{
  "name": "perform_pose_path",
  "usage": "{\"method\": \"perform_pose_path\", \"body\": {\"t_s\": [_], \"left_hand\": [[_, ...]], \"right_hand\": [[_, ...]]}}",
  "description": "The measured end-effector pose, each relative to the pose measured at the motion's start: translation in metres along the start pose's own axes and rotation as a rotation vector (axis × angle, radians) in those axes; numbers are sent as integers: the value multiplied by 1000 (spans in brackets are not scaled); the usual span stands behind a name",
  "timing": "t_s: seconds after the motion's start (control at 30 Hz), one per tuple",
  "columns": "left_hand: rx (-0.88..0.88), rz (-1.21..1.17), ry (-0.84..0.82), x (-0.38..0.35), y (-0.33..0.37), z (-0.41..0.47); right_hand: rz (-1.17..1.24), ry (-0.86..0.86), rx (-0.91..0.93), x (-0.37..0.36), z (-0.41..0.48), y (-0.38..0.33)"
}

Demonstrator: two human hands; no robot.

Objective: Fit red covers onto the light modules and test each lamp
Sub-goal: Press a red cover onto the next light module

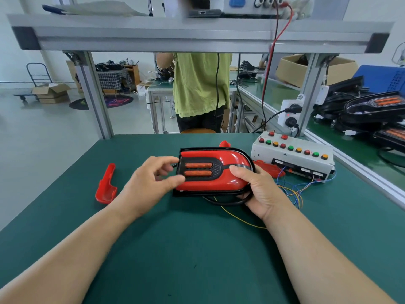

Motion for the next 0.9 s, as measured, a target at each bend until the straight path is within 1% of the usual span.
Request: {"method": "perform_pose_path", "body": {"t_s": [0.03,0.07,0.13,0.23,0.3,0.4,0.5,0.73,0.9], "left_hand": [[88,-42,23,2,-1,2],[178,-91,8,3,-2,4],[322,-213,-109,0,-6,3],[426,-466,-282,-6,-6,0],[454,-606,-333,-7,-6,1],[503,-706,-378,-9,-6,0],[513,-712,-395,-13,-6,-3],[425,-633,-273,-17,-6,-3],[433,-646,-300,-15,-9,-2]], "right_hand": [[15,4,3,1,1,-1],[33,3,6,2,1,-2],[62,-7,2,2,1,-3],[65,-22,2,1,1,-2],[48,-28,14,0,0,-2],[28,-43,35,-2,-1,0],[13,-61,54,-5,-1,1],[19,-62,92,-5,0,3],[22,-93,87,-4,0,2]]}}
Point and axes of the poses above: each hand's wrist, its own z-axis towards the middle knuckle, its own x-axis out of the back of the hand, y = z × x, the point moved 1 cm from there along z, towards the middle knuckle, and after that the axes turned 2 degrees about -z, right-handed, at the moved point
